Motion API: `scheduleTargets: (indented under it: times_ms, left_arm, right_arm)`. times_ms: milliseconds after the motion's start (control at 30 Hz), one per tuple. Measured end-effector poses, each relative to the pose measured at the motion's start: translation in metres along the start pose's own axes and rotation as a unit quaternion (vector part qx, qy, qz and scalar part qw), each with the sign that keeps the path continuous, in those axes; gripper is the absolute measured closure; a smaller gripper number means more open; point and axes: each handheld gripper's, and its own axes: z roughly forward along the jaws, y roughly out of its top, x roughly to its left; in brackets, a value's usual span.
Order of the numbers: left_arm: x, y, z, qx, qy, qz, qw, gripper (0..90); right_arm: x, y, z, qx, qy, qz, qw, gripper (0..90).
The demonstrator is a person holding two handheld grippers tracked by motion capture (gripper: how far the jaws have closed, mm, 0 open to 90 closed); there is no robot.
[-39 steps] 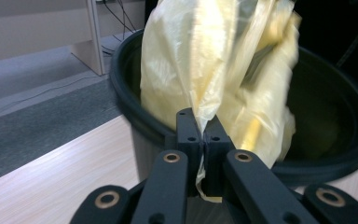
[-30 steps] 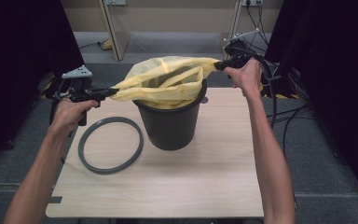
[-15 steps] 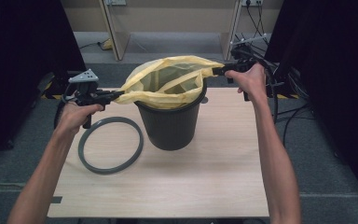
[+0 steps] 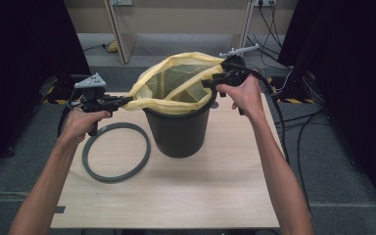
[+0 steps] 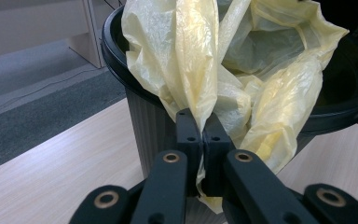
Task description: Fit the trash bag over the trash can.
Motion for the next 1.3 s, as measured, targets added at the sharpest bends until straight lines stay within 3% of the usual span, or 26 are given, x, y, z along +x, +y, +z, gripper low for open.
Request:
scheduleTargets:
  times_ms: [67, 200, 300, 400, 533, 633, 767, 967, 1167, 1300]
  left_arm:
    - [0.0, 0.0, 0.0, 0.0, 0.0, 0.0, 1.0, 88.5]
    - [0.0, -0.001, -0.002, -0.002, 0.0, 0.001, 1.0, 88.4]
    - [-0.001, -0.001, -0.003, -0.004, -0.001, 0.003, 1.0, 88.5]
    - [0.002, -0.005, -0.005, -0.005, -0.003, -0.01, 0.9999, 89.0]
    - [-0.001, -0.012, -0.006, -0.011, -0.025, -0.018, 0.9995, 89.2]
    - [-0.01, -0.016, -0.007, -0.004, -0.027, -0.003, 0.9996, 89.3]
    - [-0.017, -0.023, -0.009, -0.009, -0.043, -0.006, 0.999, 89.3]
    - [-0.023, -0.031, -0.012, -0.009, -0.062, -0.005, 0.998, 89.4]
    - [-0.02, -0.038, -0.004, -0.001, -0.052, -0.008, 0.9986, 89.3]
    - [-0.015, -0.04, 0.003, 0.014, -0.017, -0.001, 0.9998, 89.1]
  right_arm:
    - [0.004, -0.003, 0.009, 0.01, 0.003, -0.013, 0.9999, 56.1]
    - [0.007, -0.007, 0.019, 0.034, 0.0, -0.034, 0.9989, 78.9]
    - [0.004, -0.008, 0.014, 0.02, 0.006, -0.038, 0.9991, 89.6]
    - [-0.001, -0.008, -0.002, -0.006, 0.007, -0.034, 0.9994, 90.0]
    - [-0.005, -0.018, -0.026, -0.03, 0.025, -0.023, 0.999, 90.0]
    - [0.002, -0.037, -0.03, -0.021, 0.031, -0.035, 0.9987, 90.0]
    - [0.002, -0.059, -0.034, -0.036, 0.045, -0.022, 0.9981, 90.0]
    - [0.004, -0.079, -0.035, -0.038, 0.055, -0.017, 0.9976, 90.0]
    - [0.005, -0.093, -0.026, -0.021, 0.059, -0.016, 0.9979, 90.0]
    - [0.003, -0.099, -0.019, -0.006, 0.052, -0.016, 0.9985, 89.8]
